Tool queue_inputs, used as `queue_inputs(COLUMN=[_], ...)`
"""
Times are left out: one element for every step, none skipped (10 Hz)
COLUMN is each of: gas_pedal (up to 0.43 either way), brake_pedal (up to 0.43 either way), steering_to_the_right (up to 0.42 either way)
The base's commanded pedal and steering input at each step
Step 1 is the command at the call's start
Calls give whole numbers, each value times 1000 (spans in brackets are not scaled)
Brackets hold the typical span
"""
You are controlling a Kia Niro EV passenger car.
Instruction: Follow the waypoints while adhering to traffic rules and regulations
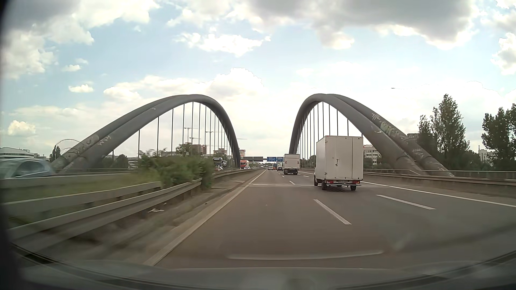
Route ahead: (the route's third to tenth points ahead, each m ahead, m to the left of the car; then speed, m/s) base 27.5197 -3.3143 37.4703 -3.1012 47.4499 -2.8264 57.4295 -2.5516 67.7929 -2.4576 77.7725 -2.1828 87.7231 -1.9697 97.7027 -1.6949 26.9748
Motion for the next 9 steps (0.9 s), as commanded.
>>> queue_inputs(gas_pedal=[157, 157, 157, 157, 157, 157, 157, 169, 177], brake_pedal=[30, 30, 30, 30, 30, 30, 30, 30, 30], steering_to_the_right=[-3, -3, -3, -3, -3, -3, -3, -3, -3])
